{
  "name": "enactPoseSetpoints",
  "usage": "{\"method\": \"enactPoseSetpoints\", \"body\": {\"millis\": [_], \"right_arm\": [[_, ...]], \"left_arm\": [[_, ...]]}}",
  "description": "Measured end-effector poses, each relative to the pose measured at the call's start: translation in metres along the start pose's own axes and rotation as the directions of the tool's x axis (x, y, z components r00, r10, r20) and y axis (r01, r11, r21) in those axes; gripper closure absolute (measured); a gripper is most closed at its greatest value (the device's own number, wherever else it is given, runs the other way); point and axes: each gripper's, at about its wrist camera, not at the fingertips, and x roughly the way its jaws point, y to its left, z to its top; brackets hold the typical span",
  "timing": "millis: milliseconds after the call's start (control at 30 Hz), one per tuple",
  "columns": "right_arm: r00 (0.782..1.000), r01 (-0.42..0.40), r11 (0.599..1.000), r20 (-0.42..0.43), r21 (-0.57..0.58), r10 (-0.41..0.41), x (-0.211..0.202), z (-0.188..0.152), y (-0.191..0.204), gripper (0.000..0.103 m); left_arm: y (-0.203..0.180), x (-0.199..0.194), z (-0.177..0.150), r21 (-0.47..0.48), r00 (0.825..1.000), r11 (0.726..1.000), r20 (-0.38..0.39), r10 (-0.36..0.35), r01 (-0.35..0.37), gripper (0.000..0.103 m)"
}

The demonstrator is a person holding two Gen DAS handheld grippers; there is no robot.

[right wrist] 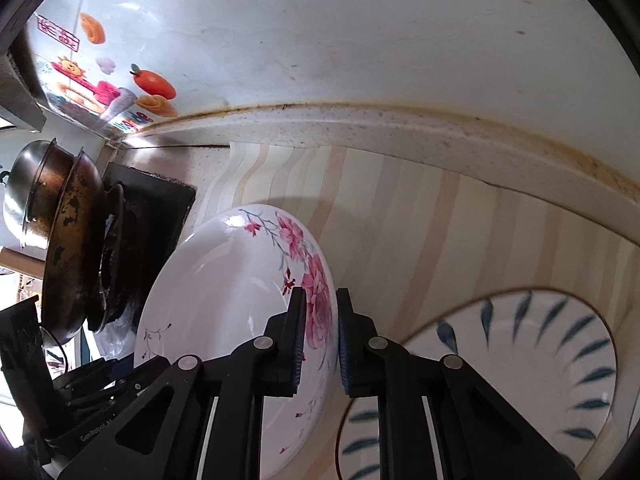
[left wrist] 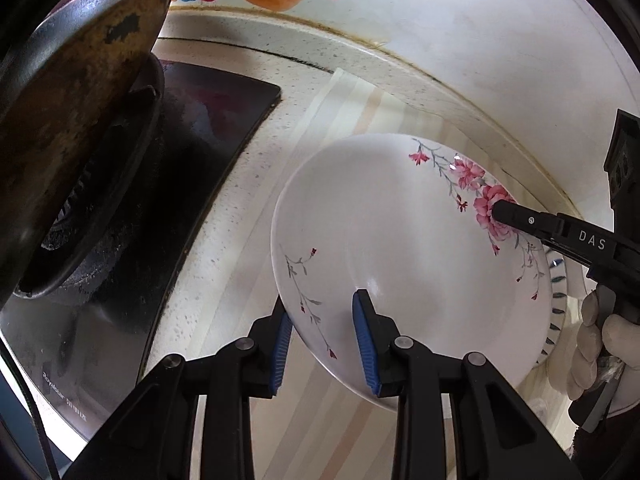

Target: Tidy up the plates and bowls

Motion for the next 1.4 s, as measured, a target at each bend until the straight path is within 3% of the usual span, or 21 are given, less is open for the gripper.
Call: {"method": "enactPoseSetpoints", "body": {"millis": [300, 633, 833, 1133, 1400], "right_arm": [[0.998, 0.001, 0.999, 0.058, 0.034, -0.003, -0.052, -0.038, -0.007, 0.087], [0.990, -0.012, 0.994, 0.142, 0.113, -0.005, -0.125, -0.113, -0.023, 0.087], [0.986, -0.029, 0.982, 0.169, 0.184, -0.002, -0.159, -0.173, -0.045, 0.087], [0.989, -0.017, 0.962, 0.146, 0.272, -0.023, -0.180, -0.266, -0.090, 0.087], [0.994, -0.009, 0.947, 0.105, 0.321, -0.027, -0.175, -0.313, -0.121, 0.087]], "left_arm": [[-0.021, -0.031, -0.015, 0.071, 0.998, 0.996, 0.033, -0.051, 0.049, 0.075], [-0.064, -0.070, -0.052, 0.194, 0.995, 0.978, 0.042, -0.089, 0.079, 0.075], [-0.093, -0.076, -0.091, 0.273, 0.996, 0.958, 0.003, -0.092, 0.088, 0.075], [-0.129, -0.053, -0.153, 0.340, 0.986, 0.932, -0.147, -0.078, 0.124, 0.075], [-0.147, -0.036, -0.178, 0.395, 0.982, 0.913, -0.187, -0.032, 0.105, 0.075]]}}
